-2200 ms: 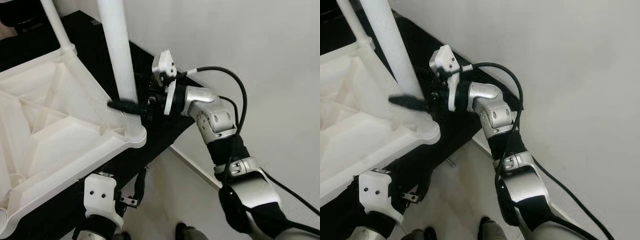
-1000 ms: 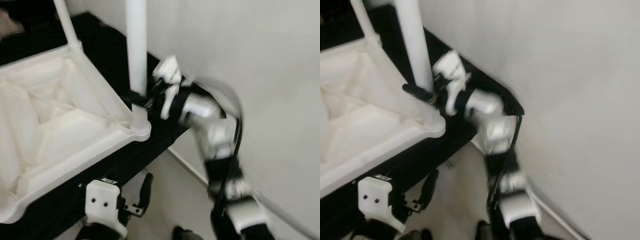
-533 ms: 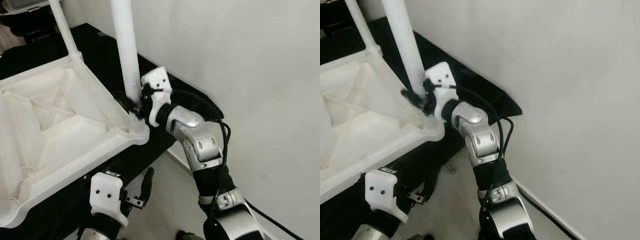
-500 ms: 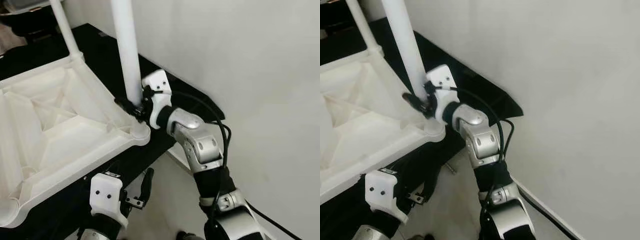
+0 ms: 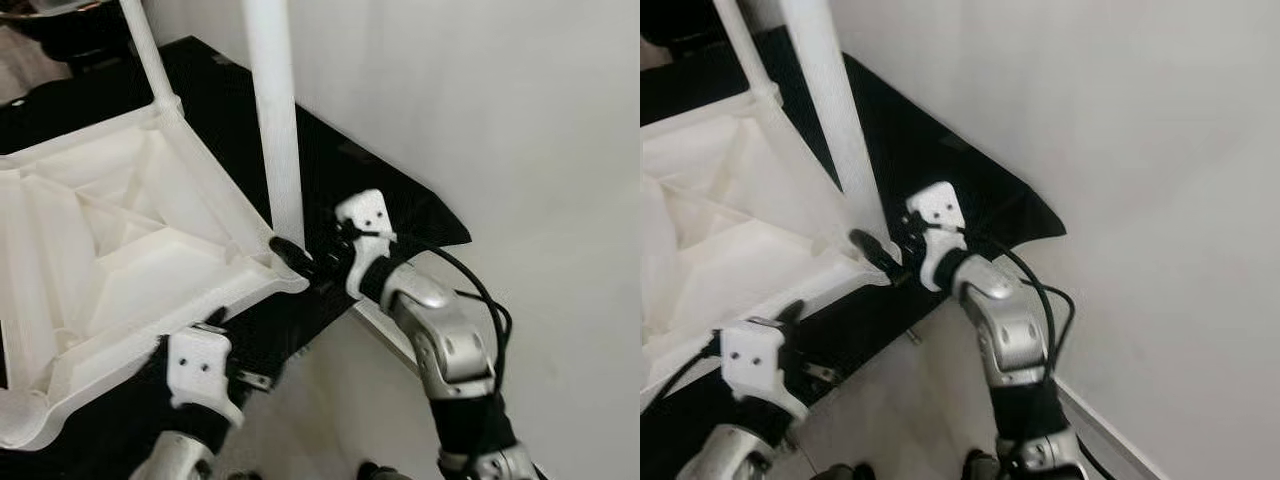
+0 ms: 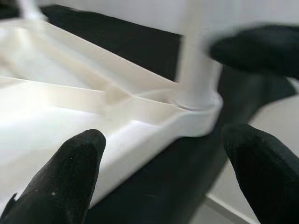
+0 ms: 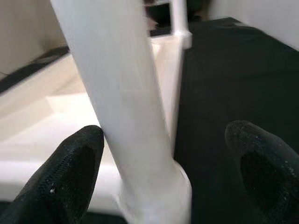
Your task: Building children table
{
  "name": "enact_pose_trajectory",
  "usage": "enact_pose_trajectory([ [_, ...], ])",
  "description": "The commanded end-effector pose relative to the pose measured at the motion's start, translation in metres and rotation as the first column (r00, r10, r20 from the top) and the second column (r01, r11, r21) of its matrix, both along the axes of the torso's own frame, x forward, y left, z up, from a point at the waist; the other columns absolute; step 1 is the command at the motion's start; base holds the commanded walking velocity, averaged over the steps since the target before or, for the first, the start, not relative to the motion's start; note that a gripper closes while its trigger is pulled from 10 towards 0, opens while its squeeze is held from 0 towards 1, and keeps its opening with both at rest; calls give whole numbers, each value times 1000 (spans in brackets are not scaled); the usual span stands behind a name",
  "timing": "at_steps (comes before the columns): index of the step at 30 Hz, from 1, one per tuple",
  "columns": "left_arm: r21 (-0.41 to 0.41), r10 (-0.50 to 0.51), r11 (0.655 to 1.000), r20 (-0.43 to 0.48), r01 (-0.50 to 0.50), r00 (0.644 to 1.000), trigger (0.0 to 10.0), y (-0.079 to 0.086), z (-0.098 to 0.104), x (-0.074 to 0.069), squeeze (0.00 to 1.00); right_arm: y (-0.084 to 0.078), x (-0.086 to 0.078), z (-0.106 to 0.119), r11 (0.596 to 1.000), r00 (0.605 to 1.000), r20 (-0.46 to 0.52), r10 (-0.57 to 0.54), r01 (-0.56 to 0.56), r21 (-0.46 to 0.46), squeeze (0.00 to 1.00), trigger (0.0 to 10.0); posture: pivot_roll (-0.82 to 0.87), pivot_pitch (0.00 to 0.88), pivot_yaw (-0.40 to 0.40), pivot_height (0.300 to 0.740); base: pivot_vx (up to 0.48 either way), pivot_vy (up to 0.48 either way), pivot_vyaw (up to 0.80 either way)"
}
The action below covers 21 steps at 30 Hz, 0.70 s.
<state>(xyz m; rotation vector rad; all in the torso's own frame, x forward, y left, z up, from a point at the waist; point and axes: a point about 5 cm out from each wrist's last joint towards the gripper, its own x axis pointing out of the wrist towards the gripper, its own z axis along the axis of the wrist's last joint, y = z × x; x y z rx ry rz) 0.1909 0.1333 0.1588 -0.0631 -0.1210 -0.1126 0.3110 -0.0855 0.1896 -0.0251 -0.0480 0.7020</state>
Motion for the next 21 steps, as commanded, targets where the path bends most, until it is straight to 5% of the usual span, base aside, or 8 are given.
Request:
enact_pose_trajectory([
  [1, 18, 25, 1000, -36, -24, 999, 10000, 3, -7, 1, 0, -13, -5, -6, 997, 997, 8, -75, 75, -14, 1000, 10000, -76, 170, 30, 740, 0, 0, 0],
  [7, 61, 70, 996, -31, -68, 997, 10000, 9, -7, 3, 0, -26, -14, -21, 982, 984, -3, -177, 177, -61, 1000, 10000, -66, 169, 36, 740, 0, 0, 0],
  [13, 178, 185, 968, -20, -178, 983, 10000, 21, -6, -1, 0, -56, -25, -42, 910, 921, -16, -390, 382, -161, 1000, 10000, -42, 169, 53, 740, 0, 0, 0],
  [14, 191, 199, 963, -25, -191, 980, 10000, 23, -7, -3, 0, -57, -27, -44, 907, 917, -28, -399, 389, -159, 804, 10000, -35, 171, 52, 740, 0, 0, 0],
  [15, 191, 199, 963, -25, -191, 980, 10000, 23, -7, -3, 0, -57, -27, -44, 907, 917, -28, -399, 389, -159, 804, 10000, -35, 171, 52, 740, 0, 0, 0],
  [16, 219, 233, 951, -37, -219, 972, 10000, 27, -10, -6, 0, -56, -34, -46, 916, 924, -45, -380, 370, -154, 0, 10000, -28, 175, 51, 740, 0, 0, 0],
  [21, 228, 249, 947, -67, -229, 966, 10000, 30, -16, -11, 0, -52, -37, -39, 931, 940, -25, -341, 334, -148, 0, 10000, -30, 172, 47, 740, 0, 0, 0],
])
